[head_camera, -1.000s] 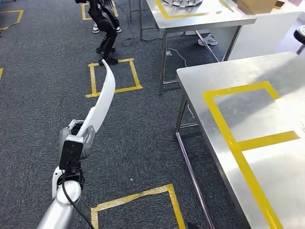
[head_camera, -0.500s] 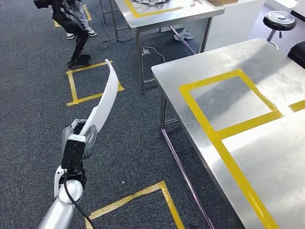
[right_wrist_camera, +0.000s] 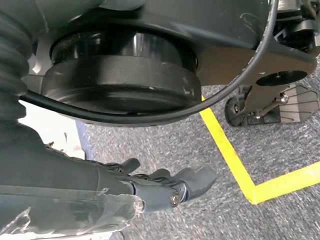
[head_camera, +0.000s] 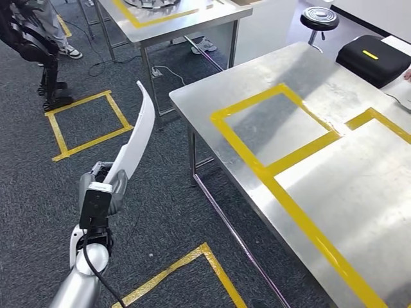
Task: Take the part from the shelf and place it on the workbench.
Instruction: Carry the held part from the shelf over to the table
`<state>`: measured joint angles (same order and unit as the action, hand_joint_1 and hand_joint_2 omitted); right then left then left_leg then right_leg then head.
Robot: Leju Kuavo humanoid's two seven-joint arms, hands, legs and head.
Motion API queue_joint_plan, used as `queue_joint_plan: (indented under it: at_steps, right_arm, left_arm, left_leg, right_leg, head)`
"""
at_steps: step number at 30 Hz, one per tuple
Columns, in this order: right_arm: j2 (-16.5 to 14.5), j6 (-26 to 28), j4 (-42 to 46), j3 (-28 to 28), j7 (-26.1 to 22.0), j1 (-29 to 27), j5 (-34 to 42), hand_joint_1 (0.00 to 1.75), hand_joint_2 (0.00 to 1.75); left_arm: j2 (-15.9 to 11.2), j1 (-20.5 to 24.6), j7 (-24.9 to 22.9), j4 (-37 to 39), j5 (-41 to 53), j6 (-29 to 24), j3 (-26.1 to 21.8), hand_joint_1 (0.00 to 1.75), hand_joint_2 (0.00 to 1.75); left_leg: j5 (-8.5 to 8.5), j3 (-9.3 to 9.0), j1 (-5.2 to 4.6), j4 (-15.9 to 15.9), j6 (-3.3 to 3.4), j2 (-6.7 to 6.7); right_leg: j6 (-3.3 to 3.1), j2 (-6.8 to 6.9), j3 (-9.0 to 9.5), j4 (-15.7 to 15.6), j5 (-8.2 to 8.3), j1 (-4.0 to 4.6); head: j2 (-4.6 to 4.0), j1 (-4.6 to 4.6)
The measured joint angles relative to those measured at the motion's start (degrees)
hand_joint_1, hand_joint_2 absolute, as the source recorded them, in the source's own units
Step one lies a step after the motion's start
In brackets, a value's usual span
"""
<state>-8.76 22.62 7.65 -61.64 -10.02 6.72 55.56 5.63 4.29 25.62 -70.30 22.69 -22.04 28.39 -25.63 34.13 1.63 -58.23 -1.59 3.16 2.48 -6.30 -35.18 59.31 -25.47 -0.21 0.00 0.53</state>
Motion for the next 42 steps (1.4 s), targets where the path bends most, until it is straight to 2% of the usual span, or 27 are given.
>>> queue_joint_plan:
  at_steps: [1,3,5,6,7,8,10,12,15,17,18,20,21,22,24,25,27,29,30,32,34,35,36,37,38,40,42]
  right_arm:
    - [0.01,0.02,0.00,0.00,0.01,0.04,0.00,0.00,1.75]
    - [0.04,0.05,0.00,0.01,-0.03,0.30,0.02,0.00,1.75]
    - [0.07,0.04,0.01,0.02,-0.08,0.68,0.05,0.00,1.75]
    - [0.07,0.02,0.01,0.02,-0.08,0.77,0.05,0.00,1.75]
    - [0.07,0.00,0.02,0.02,-0.05,0.75,0.09,0.00,1.75]
    - [0.07,-0.02,0.02,0.02,0.00,0.62,0.11,0.00,1.75]
    - [0.07,-0.06,0.01,0.01,0.17,0.16,0.16,0.00,1.75]
    - [0.08,-0.14,0.00,0.00,0.37,-0.08,0.17,0.00,1.75]
    - [0.08,-0.25,0.01,0.00,0.48,-0.09,0.15,0.00,1.75]
    - [0.05,-0.29,0.02,0.00,0.51,0.02,0.15,0.00,1.75]
    - [0.04,-0.30,0.02,0.00,0.54,0.06,0.15,0.00,1.75]
    - [0.04,-0.32,0.02,0.00,0.57,0.06,0.15,0.00,1.75]
    - [0.04,-0.34,0.02,0.00,0.58,0.04,0.15,0.00,1.75]
    - [0.04,-0.37,0.02,0.00,0.58,0.03,0.15,0.00,1.75]
    - [-0.01,-0.42,0.04,0.00,0.58,0.03,0.15,0.00,1.75]
    - [-0.03,-0.42,0.06,0.00,0.58,0.06,0.15,0.00,1.75]
    - [-0.03,-0.42,0.09,0.00,0.58,0.09,0.15,0.00,1.75]
    - [-0.02,-0.39,0.08,0.00,0.58,0.04,0.15,0.00,1.75]
    - [-0.01,-0.38,0.08,0.00,0.58,0.01,0.15,0.00,1.75]
    - [0.02,-0.34,0.08,0.00,0.57,0.09,0.16,0.00,1.75]
    - [0.07,-0.30,0.09,0.01,0.53,0.40,0.17,0.00,1.75]
    - [0.09,-0.31,0.09,0.02,0.50,0.60,0.17,0.00,1.75]
    - [0.10,-0.34,0.09,0.02,0.47,0.76,0.16,0.00,1.75]
    - [0.10,-0.38,0.09,0.02,0.46,0.82,0.15,0.00,1.75]
    - [0.10,-0.41,0.09,0.02,0.50,0.75,0.13,0.00,1.75]
    - [0.10,-0.43,0.09,0.00,0.61,0.37,0.08,0.00,1.75]
    - [0.10,-0.42,0.09,-0.02,0.68,0.09,0.01,0.00,1.75]
  left_arm:
    - [0.06,0.06,0.00,0.00,0.01,0.00,0.01,1.69,1.75]
    - [0.05,0.05,0.00,0.00,0.02,0.01,-0.01,1.69,1.75]
    - [-0.05,-0.03,0.00,0.01,0.02,0.02,-0.03,1.69,1.75]
    - [-0.08,-0.04,0.00,0.01,0.02,0.03,-0.03,1.69,1.75]
    - [-0.07,-0.03,0.00,0.01,0.01,0.03,-0.02,1.69,1.75]
    - [-0.04,-0.01,0.00,0.01,0.01,0.03,-0.02,1.69,1.75]
    - [0.02,0.05,0.01,0.01,0.01,0.03,-0.01,1.69,1.75]
    - [0.03,0.02,0.02,0.04,0.01,0.03,-0.01,1.69,1.75]
    - [0.16,0.11,0.02,0.13,0.00,0.01,0.03,1.69,1.75]
    - [0.28,0.21,0.04,0.14,0.01,-0.02,0.04,1.69,1.75]
    - [0.27,0.19,0.05,0.17,0.02,-0.03,0.05,1.69,1.75]
    - [0.18,0.06,0.07,0.30,0.02,-0.04,0.05,1.69,1.75]
    - [0.10,0.00,0.07,0.38,0.01,-0.04,0.04,1.69,1.75]
    - [0.04,-0.04,0.07,0.44,0.01,-0.05,0.02,1.69,1.75]
    - [-0.02,-0.03,0.07,0.49,0.00,-0.05,0.01,1.69,1.75]
    - [-0.02,-0.01,0.07,0.50,0.01,-0.05,0.02,1.69,1.75]
    - [-0.02,0.00,0.07,0.54,0.01,-0.05,0.02,1.69,1.75]
    - [0.05,0.01,0.07,0.58,0.00,-0.05,0.02,1.69,1.75]
    - [0.14,0.06,0.07,0.59,0.00,-0.07,0.03,1.69,1.75]
    - [0.33,0.18,0.07,0.60,0.00,-0.08,0.03,1.69,1.75]
    - [0.35,0.12,0.07,0.61,0.00,-0.08,0.01,1.69,1.75]
    - [0.32,0.06,0.07,0.63,0.00,-0.07,-0.01,1.69,1.75]
    - [0.30,0.02,0.07,0.67,0.00,-0.06,-0.01,1.69,1.75]
    - [0.30,0.01,0.07,0.70,0.00,-0.04,0.01,1.69,1.75]
    - [0.31,0.02,0.07,0.73,0.00,-0.02,0.02,1.69,1.75]
    - [0.34,0.07,0.07,0.77,0.00,-0.01,0.02,1.69,1.75]
    - [0.36,0.14,0.08,0.78,0.00,-0.01,0.02,1.69,1.75]
  left_leg:
    - [-0.01,-0.13,0.01,0.08,0.40,-0.62]
    - [-0.18,-0.36,-0.16,0.14,0.99,-1.96]
    - [-0.39,-0.53,-0.43,0.12,1.30,-3.44]
    - [-0.51,-0.65,-0.55,0.11,1.37,-4.12]
    - [-0.64,-0.82,-0.65,0.11,1.38,-4.73]
    - [-0.80,-1.06,-0.75,0.11,1.35,-5.27]
    - [-1.13,-1.50,-1.03,0.07,1.08,-6.11]
    - [-1.25,-1.55,-1.33,0.04,0.61,-6.99]
    - [-1.50,-1.65,-1.37,0.08,-0.25,-8.11]
    - [-3.30,-0.58,-1.21,-2.57,-0.84,-6.42]
    - [-4.84,0.92,-1.13,-5.62,-1.04,-5.17]
    - [-7.64,4.97,-1.10,-13.12,-1.26,-4.03]
    - [-7.78,6.39,-1.10,-15.28,-1.30,-3.89]
    - [-6.82,6.84,-1.09,-15.42,-1.29,-3.80]
    - [-2.55,4.62,-0.92,-9.75,-1.36,-3.03]
    - [-0.87,2.82,-0.70,-5.86,-1.45,-1.89]
    - [0.41,0.58,-0.36,-0.87,-1.15,0.01]
    - [0.15,0.34,-0.33,-0.06,-0.26,-0.07]
    - [0.19,0.30,-0.32,0.03,0.16,-0.56]
    - [0.19,0.09,-0.25,0.15,1.02,-1.55]
    - [0.03,-0.08,-0.38,0.15,1.51,-2.67]
    - [-0.05,-0.14,-0.45,0.14,1.59,-3.33]
    - [-0.15,-0.23,-0.51,0.13,1.62,-3.96]
    - [-0.27,-0.35,-0.57,0.12,1.63,-4.55]
    - [-0.42,-0.56,-0.61,0.12,1.57,-5.07]
    - [-0.80,-1.16,-0.68,0.15,1.29,-5.98]
    - [-1.05,-1.46,-0.96,0.12,0.80,-6.82]
  right_leg:
    - [0.24,1.31,-0.57,1.21,-0.79,0.10]
    - [0.53,4.44,-3.17,7.23,-4.04,0.32]
    - [0.61,5.42,-6.31,14.30,-7.01,0.31]
    - [0.56,5.57,-6.77,15.65,-7.10,0.31]
    - [0.46,5.75,-6.17,14.80,-6.13,0.31]
    - [0.28,6.15,-4.51,11.78,-4.27,0.33]
    - [-0.16,8.46,-0.59,4.12,-1.15,0.72]
    - [-0.67,10.22,1.02,0.45,-0.45,1.26]
    - [-1.58,8.71,0.80,-0.11,-0.27,1.33]
    - [-2.20,7.41,1.00,-0.54,0.08,0.94]
    - [-2.39,6.81,1.08,-0.62,0.18,0.78]
    - [-2.56,5.49,1.09,-0.62,0.21,0.67]
    - [-2.58,4.75,1.11,-0.62,0.21,0.65]
    - [-2.57,3.98,1.17,-0.61,0.21,0.62]
    - [-2.34,2.51,1.33,-0.56,0.16,0.47]
    - [-2.06,1.84,1.27,-0.37,0.07,0.49]
    - [-1.41,0.68,0.85,-0.15,0.00,0.52]
    - [-0.81,-0.19,0.35,-0.36,0.15,0.42]
    - [-0.52,0.09,0.25,-0.35,0.13,0.39]
    - [0.01,2.47,-0.73,1.99,-1.46,0.50]
    - [0.40,5.03,-3.71,8.86,-5.14,0.63]
    - [0.52,5.42,-5.40,12.69,-6.80,0.63]
    - [0.57,5.56,-6.48,15.25,-7.56,0.62]
    - [0.56,5.69,-6.55,15.73,-7.20,0.62]
    - [0.48,5.92,-5.51,13.92,-5.78,0.62]
    - [0.21,7.51,-1.50,6.29,-2.08,0.74]
    - [-0.27,9.36,1.17,0.76,-0.49,1.16]
  head:
    - [0.00,-0.24]
    - [0.00,-0.62]
    - [0.00,-0.67]
    - [0.00,-0.68]
    - [0.00,-0.67]
    - [0.00,-0.67]
    - [0.00,-0.67]
    - [0.00,-0.56]
    - [0.00,-0.35]
    - [0.00,-0.19]
    - [0.00,-0.05]
    - [0.00,0.13]
    - [0.00,0.16]
    - [0.00,0.15]
    - [0.00,0.15]
    - [-0.01,0.17]
    - [-0.01,0.21]
    - [0.00,0.20]
    - [0.00,0.20]
    - [0.00,-0.23]
    - [0.00,-0.68]
    - [0.00,-0.71]
    - [0.00,-0.70]
    - [0.00,-0.71]
    - [0.00,-0.70]
    - [0.00,-0.71]
    - [0.00,-0.71]
